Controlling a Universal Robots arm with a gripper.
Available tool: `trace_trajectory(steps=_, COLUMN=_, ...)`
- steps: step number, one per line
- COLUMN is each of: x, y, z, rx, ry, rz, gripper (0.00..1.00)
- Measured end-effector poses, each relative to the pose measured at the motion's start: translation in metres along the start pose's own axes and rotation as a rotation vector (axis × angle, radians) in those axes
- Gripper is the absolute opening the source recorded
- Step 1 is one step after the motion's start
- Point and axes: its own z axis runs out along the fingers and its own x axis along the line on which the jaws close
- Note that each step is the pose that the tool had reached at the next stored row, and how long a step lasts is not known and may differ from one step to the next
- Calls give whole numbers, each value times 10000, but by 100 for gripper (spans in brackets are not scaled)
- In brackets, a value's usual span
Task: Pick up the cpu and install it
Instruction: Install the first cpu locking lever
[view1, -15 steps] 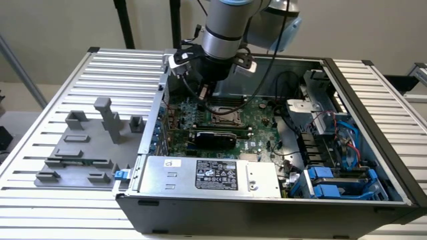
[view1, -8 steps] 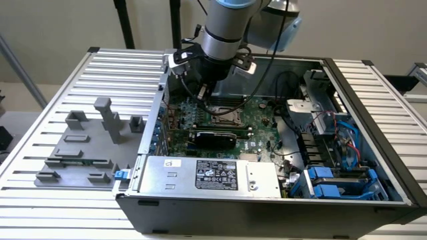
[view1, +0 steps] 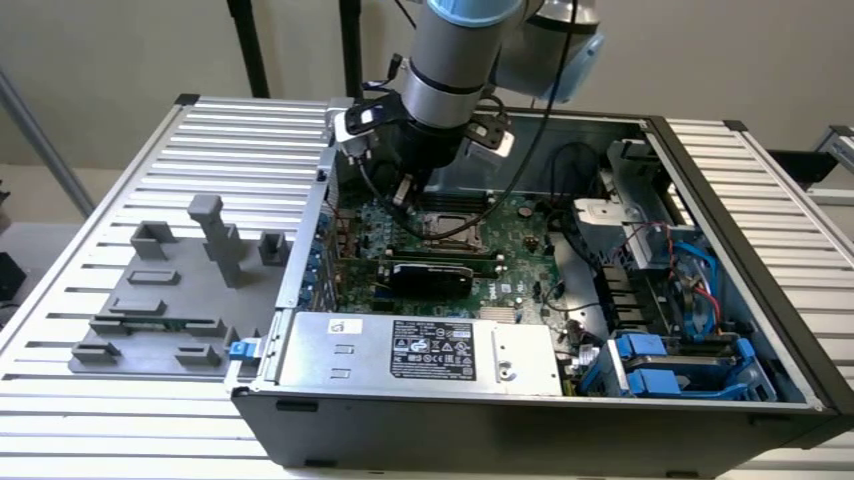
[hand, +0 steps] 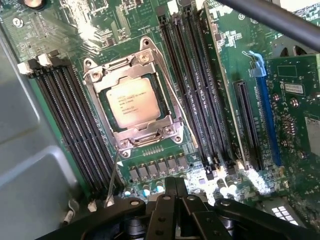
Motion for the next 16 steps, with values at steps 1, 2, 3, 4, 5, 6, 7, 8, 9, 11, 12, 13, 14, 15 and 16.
trace_trajectory(steps=1, x=-1, y=-4, z=-1, rx=37, ry=111, rz=27, gripper=11)
trace_trajectory(steps=2, x=-4, y=-9, z=-2, rx=81, ry=233, rz=39, gripper=11)
trace_trajectory(steps=3, x=-8, y=-15, z=-1, rx=132, ry=373, rz=30, gripper=11)
trace_trajectory(steps=4, x=-14, y=-22, z=-1, rx=184, ry=508, rz=13, gripper=11)
trace_trajectory(steps=5, x=-22, y=-28, z=0, rx=239, ry=650, rz=-12, gripper=11)
trace_trajectory(steps=6, x=-32, y=-35, z=-1, rx=297, ry=800, rz=-41, gripper=11)
trace_trajectory(steps=7, x=-42, y=-42, z=-2, rx=348, ry=932, rz=-65, gripper=11)
trace_trajectory(steps=8, x=-54, y=-49, z=-4, rx=404, ry=1077, rz=-92, gripper=11)
trace_trajectory(steps=9, x=-65, y=-57, z=-7, rx=458, ry=1209, rz=-117, gripper=11)
trace_trajectory(steps=11, x=-83, y=-72, z=-6, rx=564, ry=1481, rz=-159, gripper=11)
trace_trajectory(steps=12, x=-88, y=-80, z=-5, rx=596, ry=1567, rz=-157, gripper=11)
trace_trajectory(steps=13, x=-90, y=-86, z=-4, rx=602, ry=1601, rz=-131, gripper=11)
trace_trajectory(steps=14, x=-93, y=-94, z=-3, rx=599, ry=1615, rz=-87, gripper=11)
trace_trajectory(steps=15, x=-97, y=-103, z=-1, rx=593, ry=1630, rz=-36, gripper=11)
trace_trajectory(steps=16, x=-100, y=-111, z=1, rx=588, ry=1648, rz=11, gripper=11)
